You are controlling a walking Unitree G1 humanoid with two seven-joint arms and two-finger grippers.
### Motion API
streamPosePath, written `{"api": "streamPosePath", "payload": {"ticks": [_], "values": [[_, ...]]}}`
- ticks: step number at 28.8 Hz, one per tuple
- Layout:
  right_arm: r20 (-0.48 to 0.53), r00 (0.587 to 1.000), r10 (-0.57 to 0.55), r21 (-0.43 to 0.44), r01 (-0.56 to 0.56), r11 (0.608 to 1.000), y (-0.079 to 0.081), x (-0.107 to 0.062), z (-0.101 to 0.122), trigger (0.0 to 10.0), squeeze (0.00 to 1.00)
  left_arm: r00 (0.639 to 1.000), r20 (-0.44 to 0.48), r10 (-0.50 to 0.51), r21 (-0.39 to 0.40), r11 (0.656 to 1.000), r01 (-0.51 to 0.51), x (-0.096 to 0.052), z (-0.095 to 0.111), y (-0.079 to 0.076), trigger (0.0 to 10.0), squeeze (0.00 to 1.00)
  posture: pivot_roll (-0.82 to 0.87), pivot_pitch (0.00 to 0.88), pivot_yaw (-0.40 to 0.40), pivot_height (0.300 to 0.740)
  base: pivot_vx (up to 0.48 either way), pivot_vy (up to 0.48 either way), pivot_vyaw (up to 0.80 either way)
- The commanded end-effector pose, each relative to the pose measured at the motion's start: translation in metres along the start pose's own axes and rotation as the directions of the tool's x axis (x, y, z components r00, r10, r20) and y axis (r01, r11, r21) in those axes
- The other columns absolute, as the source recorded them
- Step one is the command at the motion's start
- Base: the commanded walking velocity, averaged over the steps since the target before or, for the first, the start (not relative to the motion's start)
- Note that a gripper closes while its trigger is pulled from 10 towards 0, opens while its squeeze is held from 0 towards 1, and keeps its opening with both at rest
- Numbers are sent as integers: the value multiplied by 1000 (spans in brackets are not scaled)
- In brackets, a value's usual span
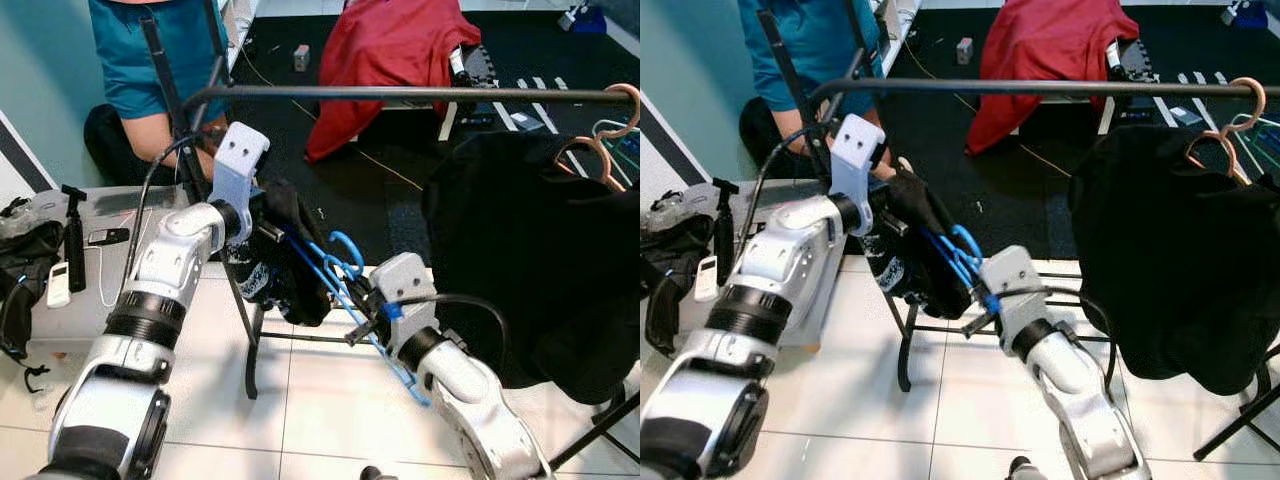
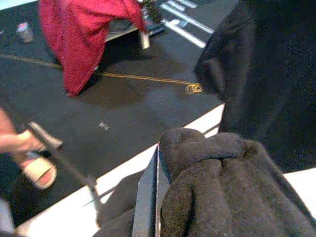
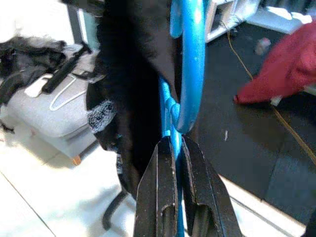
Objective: Hang hanger
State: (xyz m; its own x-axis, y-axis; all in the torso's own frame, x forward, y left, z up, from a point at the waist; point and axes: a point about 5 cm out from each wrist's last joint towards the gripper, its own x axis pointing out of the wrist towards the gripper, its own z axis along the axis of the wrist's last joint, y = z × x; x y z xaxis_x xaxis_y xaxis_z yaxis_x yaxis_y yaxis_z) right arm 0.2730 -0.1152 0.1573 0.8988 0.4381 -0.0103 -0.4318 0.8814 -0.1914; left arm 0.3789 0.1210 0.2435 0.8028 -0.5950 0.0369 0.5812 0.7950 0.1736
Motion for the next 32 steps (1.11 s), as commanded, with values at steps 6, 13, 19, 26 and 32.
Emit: {"api": "streamPosePath", "payload": {"ticks": [6,13,19,26,32], "values": [[-164,982,-89,141,113,984,-13,1,-28,10000,0,998,47,-36,-40,998,38,-6,12,-4,10000,0,-75,162,83,740,0,0,0],[-192,978,-79,125,104,987,-15,1,-40,10000,0,991,33,-129,-13,991,130,-13,15,-19,10000,0,-72,150,83,740,0,0,0],[-259,966,-10,76,31,997,-6,-4,-47,10000,0,994,9,-106,8,994,106,-10,13,-21,10000,0,-80,152,82,740,0,0,0],[-359,881,-309,217,401,890,-34,-15,-65,10000,0,991,-4,-134,5,991,134,-15,15,-26,10000,0,-74,163,86,740,0,0,0],[-349,780,-520,438,626,645,-57,-14,-58,10000,0,992,-65,-108,23,994,109,-17,4,-27,10000,0,-75,169,83,740,0,0,0]]}}
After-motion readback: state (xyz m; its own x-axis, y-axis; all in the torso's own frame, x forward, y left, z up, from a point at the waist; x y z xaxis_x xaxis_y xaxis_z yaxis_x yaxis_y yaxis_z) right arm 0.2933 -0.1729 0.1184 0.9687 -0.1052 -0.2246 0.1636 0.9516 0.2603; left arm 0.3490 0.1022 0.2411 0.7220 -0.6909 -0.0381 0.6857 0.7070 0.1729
